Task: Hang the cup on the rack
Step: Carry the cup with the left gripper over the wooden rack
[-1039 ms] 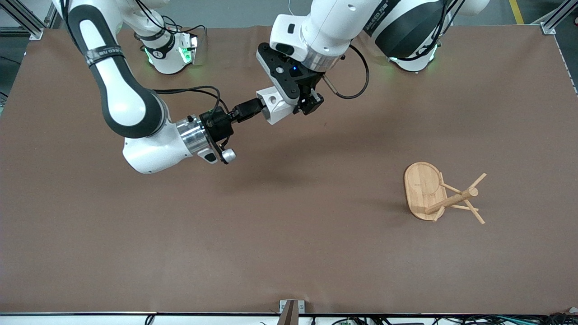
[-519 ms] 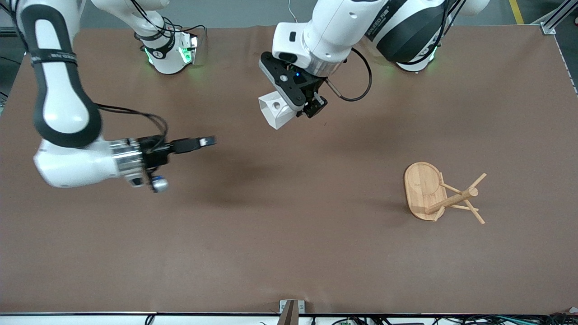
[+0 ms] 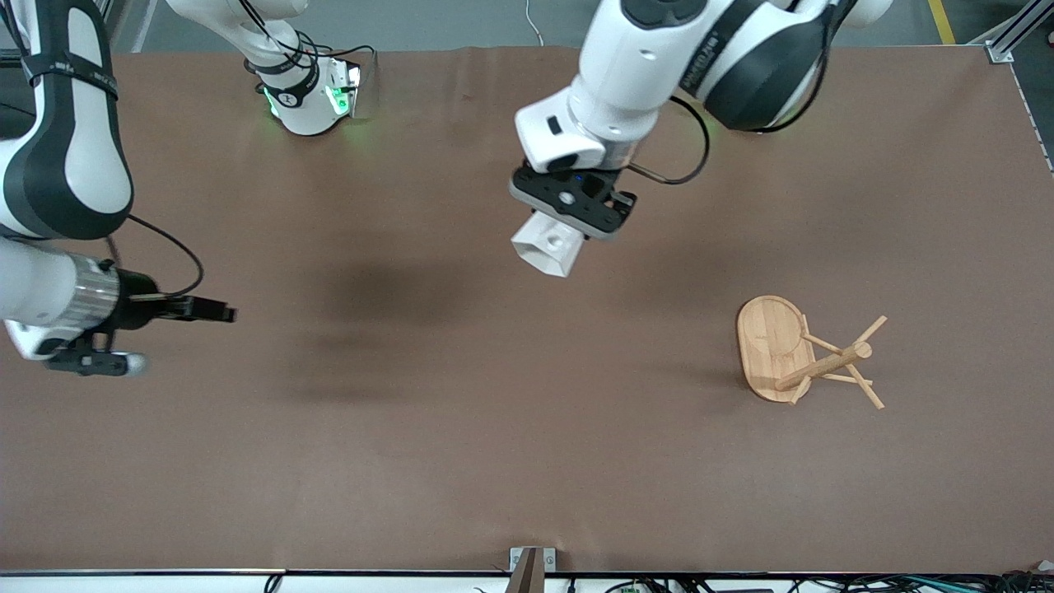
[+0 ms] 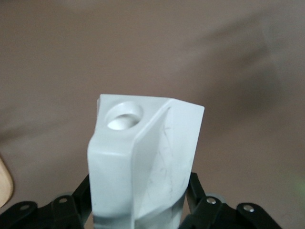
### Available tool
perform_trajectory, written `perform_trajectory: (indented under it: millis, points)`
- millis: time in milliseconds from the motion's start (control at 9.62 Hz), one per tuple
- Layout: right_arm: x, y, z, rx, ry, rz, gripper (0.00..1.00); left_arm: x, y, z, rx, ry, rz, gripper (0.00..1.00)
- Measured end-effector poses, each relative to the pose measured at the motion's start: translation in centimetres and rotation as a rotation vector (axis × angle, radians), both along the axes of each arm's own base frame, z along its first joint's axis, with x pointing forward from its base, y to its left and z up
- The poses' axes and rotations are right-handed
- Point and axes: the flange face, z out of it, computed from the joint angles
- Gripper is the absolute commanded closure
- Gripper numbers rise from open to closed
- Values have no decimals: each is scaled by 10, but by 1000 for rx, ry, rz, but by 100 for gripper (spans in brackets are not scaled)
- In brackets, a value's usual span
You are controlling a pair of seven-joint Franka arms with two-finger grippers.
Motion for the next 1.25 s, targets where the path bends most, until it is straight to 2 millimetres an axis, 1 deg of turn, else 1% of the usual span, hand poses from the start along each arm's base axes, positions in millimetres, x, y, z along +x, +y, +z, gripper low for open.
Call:
perform_trajectory:
  millis: [104,208,312,416,519,623,727,831,935,1039,1143,1247]
  points:
    - [-2,-7,27,-43,-48,27,0,21,28,-2,3,4,51,99]
    - [-6,-21,53,-57,-81,21,0,36,51,-6,10,13,95,99]
    - [-18,-37,79,-63,-87,2,0,46,68,-13,20,28,131,99]
    - [-35,-45,104,-61,-89,-16,0,54,84,-20,28,41,160,99]
    - [-54,-47,126,-57,-91,-32,0,63,101,-24,32,49,191,99]
    - [-75,-49,141,-51,-91,-43,0,72,119,-26,33,53,221,99]
    - [-94,-54,151,-44,-93,-56,0,79,136,-29,35,58,248,99]
    - [-107,-58,155,-40,-89,-64,0,84,148,-35,42,69,268,99]
    - [-113,-62,158,-39,-91,-72,0,85,156,-47,52,87,278,99]
    - [-114,-66,164,-40,-104,-80,0,86,161,-63,57,92,286,99]
    - [-115,-67,168,-41,-115,-82,0,83,166,-82,56,82,283,99]
    - [-114,-66,171,-42,-120,-81,0,77,176,-101,59,70,272,99]
